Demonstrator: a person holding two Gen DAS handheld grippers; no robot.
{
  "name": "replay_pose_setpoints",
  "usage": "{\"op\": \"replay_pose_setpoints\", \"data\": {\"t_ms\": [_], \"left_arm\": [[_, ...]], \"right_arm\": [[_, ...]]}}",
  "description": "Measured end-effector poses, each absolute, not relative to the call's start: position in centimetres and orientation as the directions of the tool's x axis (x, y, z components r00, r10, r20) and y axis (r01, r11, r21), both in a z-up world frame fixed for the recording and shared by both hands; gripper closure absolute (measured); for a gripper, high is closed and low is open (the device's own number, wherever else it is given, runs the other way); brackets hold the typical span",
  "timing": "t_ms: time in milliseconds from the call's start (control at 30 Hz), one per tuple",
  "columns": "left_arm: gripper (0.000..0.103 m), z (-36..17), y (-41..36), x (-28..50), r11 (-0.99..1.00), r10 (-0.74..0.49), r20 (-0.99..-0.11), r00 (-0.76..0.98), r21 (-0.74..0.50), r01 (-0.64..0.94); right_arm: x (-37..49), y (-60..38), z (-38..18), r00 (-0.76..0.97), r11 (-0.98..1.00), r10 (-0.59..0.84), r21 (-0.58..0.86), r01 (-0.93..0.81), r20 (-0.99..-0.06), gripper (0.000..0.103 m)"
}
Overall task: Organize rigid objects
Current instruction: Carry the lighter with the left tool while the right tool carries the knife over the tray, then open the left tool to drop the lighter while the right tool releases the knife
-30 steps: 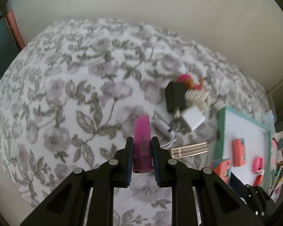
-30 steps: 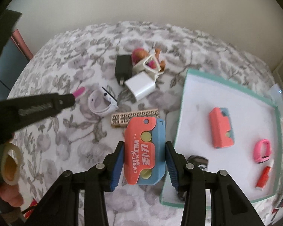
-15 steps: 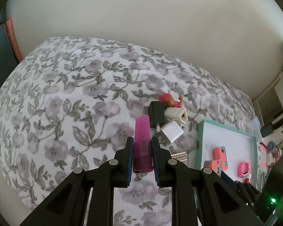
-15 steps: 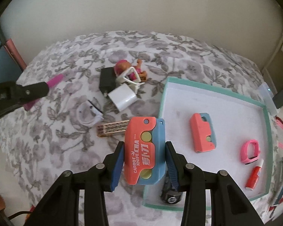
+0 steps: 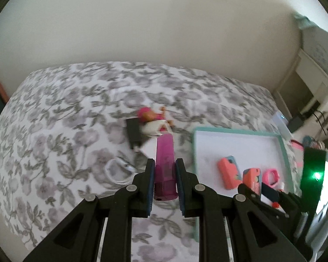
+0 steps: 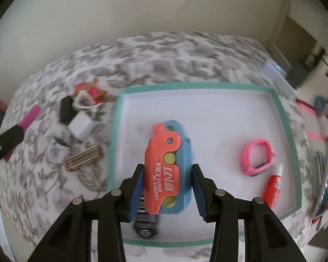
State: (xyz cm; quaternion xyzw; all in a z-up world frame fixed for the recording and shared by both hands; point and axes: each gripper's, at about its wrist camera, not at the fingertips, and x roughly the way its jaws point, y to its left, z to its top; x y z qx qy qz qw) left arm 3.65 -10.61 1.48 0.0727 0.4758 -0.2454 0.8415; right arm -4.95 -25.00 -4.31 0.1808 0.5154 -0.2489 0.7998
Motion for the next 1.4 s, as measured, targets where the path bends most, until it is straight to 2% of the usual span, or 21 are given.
{"op": "replay_pose_setpoints", "data": {"t_ms": [100, 300, 567, 1067, 1400], "left_arm": [[0.084, 1.3, -12.2, 2.8, 0.845, -0.362, -0.84, 0.405, -0.112, 0.523], [0.084, 0.2, -15.5, 1.3, 0.797, -0.384, -0.849, 0.363, -0.106, 0.595], [0.083, -2.0, -18.8, 0.3, 0.741, -0.39, -0.862, 0.324, -0.085, 0.666], [0.083, -6.2, -20.8, 0.5, 0.734, -0.327, -0.903, 0.279, -0.057, 0.677], [0.083, -7.0, -20.6, 0.7, 0.738, -0.306, -0.916, 0.261, -0.055, 0.672]], "right_arm": [[-6.0, -26.8, -4.9, 0.306, 0.78, -0.23, 0.013, 0.626, -0.924, 0.059], [-8.4, -30.1, -6.3, 0.271, 0.708, -0.184, 0.064, 0.703, -0.945, 0.059], [-9.0, -30.7, -6.9, 0.267, 0.703, -0.162, 0.079, 0.707, -0.95, 0.058], [-8.4, -30.1, -8.2, 0.251, 0.724, -0.121, 0.088, 0.684, -0.96, 0.058], [-8.2, -30.1, -9.0, 0.226, 0.725, -0.106, 0.08, 0.684, -0.968, 0.058]]}}
